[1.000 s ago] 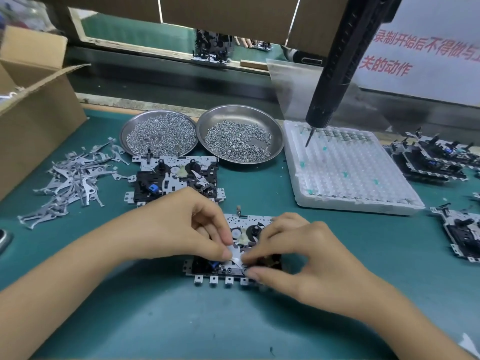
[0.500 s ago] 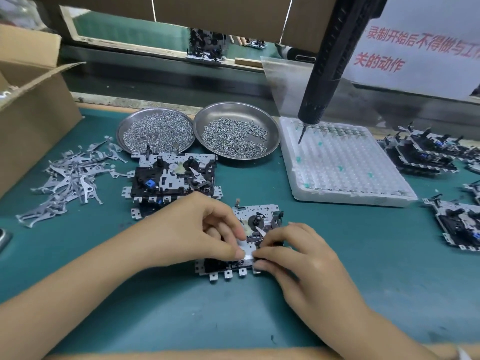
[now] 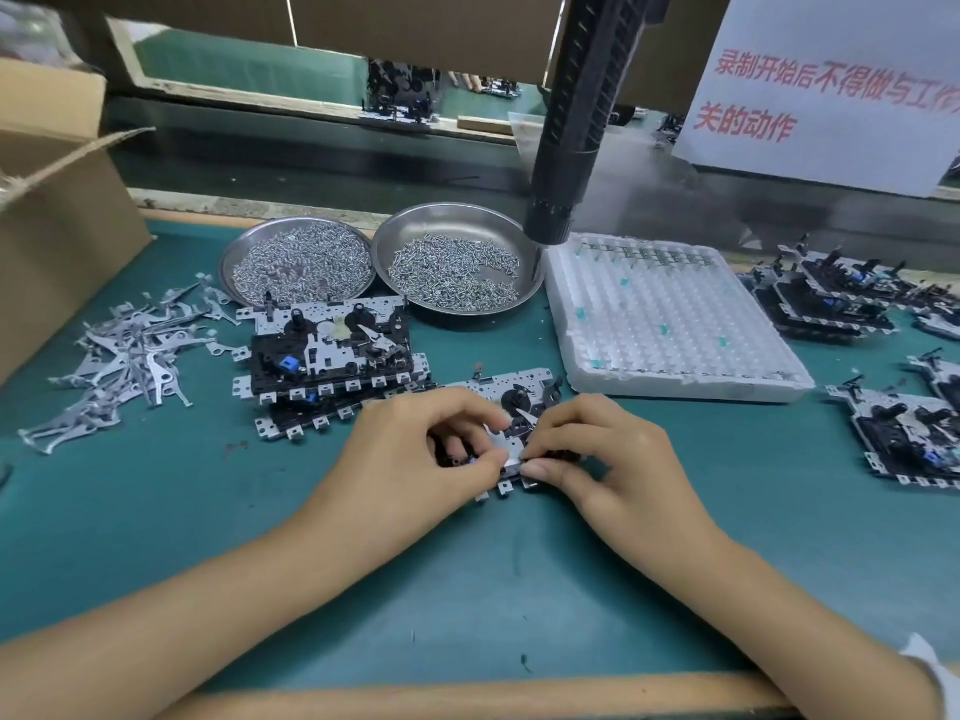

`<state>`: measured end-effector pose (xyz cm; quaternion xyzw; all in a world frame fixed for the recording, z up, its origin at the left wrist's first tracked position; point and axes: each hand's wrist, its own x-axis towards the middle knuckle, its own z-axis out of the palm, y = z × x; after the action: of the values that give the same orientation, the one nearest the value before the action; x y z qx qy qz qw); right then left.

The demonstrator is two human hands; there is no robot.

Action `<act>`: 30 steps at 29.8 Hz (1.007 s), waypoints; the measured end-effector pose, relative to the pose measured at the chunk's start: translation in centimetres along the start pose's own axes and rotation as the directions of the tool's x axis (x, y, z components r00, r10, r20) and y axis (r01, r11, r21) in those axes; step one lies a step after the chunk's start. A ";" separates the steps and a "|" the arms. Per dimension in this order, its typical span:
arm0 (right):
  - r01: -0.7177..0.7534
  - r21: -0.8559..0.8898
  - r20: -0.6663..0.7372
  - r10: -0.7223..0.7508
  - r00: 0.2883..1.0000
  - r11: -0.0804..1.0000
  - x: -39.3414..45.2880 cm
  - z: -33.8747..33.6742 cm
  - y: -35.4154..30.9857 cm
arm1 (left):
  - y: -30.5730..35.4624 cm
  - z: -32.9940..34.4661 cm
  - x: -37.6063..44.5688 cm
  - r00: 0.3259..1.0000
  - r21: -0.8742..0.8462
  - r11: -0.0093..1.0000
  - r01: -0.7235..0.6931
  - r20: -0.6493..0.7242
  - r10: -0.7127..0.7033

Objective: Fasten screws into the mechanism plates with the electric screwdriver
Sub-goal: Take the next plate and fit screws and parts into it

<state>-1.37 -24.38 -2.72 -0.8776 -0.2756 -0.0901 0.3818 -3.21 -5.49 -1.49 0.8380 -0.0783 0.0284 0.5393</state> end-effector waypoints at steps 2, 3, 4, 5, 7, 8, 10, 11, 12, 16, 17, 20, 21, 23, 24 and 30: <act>-0.006 0.022 -0.016 0.006 1.000 1.000 -0.3 0.1 0.1 | 0.1 0.0 0.1 1.000 -0.011 1.000 0.000 0.024 0.000; -0.007 0.020 -0.025 0.007 1.000 1.000 -0.5 0.2 0.1 | 0.2 -0.1 0.1 0.999 -0.017 1.000 -0.001 0.042 0.002; -0.004 0.015 -0.033 0.005 0.999 1.000 -0.6 0.3 0.1 | 0.2 -0.1 0.2 0.998 -0.020 1.000 -0.003 0.057 0.004; -0.002 0.016 -0.042 0.002 0.999 1.000 -0.6 0.4 0.1 | 0.2 -0.2 0.3 0.998 -0.022 1.000 -0.005 0.066 0.006; -0.006 0.050 -0.066 0.009 0.998 0.999 -0.6 0.3 0.1 | 0.2 -0.3 0.5 0.997 -0.026 1.000 -0.006 0.076 0.008; -0.005 0.069 -0.076 0.010 0.997 0.998 -0.5 0.2 0.2 | 0.1 -0.3 0.5 0.997 -0.026 1.000 -0.007 0.080 0.009; 0.020 0.060 -0.083 -0.015 0.996 0.998 -0.6 0.3 0.3 | 0.0 -0.3 0.5 0.996 -0.027 1.000 -0.011 0.086 0.014; 0.042 0.033 -0.085 -0.039 0.996 0.999 -0.7 0.4 0.3 | -0.1 -0.3 0.5 0.996 -0.028 1.000 -0.015 0.085 0.017; 0.066 0.006 -0.089 -0.065 0.994 0.998 -0.8 0.5 0.4 | -0.1 -0.2 0.4 0.996 -0.024 1.000 -0.020 0.082 0.022; 0.150 -0.112 -0.100 -0.161 0.982 0.982 -1.1 0.7 0.5 | 0.0 0.0 0.3 0.996 -0.009 0.999 -0.038 0.076 0.038; 0.168 -0.150 -0.102 -0.184 0.978 0.974 -1.2 0.7 0.5 | 0.0 0.0 0.4 0.996 -0.013 0.999 -0.038 0.077 0.039; 0.194 -0.244 -0.127 -0.230 0.965 0.950 -1.1 1.1 0.4 | 0.0 0.0 0.6 0.997 -0.020 0.999 -0.030 0.077 0.031; 0.195 -0.263 -0.135 -0.236 0.962 0.945 -1.1 1.3 0.3 | -0.1 0.0 0.6 0.996 -0.020 0.999 -0.027 0.079 0.028; 0.189 -0.276 -0.144 -0.235 0.961 0.942 -1.1 1.5 0.2 | -0.2 0.0 0.6 0.995 -0.027 1.000 -0.014 0.094 0.016; 0.182 -0.273 -0.147 -0.228 0.963 0.945 -1.2 1.6 0.2 | -0.2 0.0 0.7 0.994 -0.031 0.999 -0.009 0.107 0.012; 0.082 -0.052 -0.186 -0.091 0.978 0.995 -0.9 1.0 0.3 | 0.0 -0.5 1.0 0.990 -0.029 0.999 -0.025 0.137 0.029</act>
<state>-1.97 -24.17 -3.93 -0.8605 -0.2741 -0.1954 0.3824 -2.21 -5.11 -1.18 0.8295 -0.1268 -0.0229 0.5434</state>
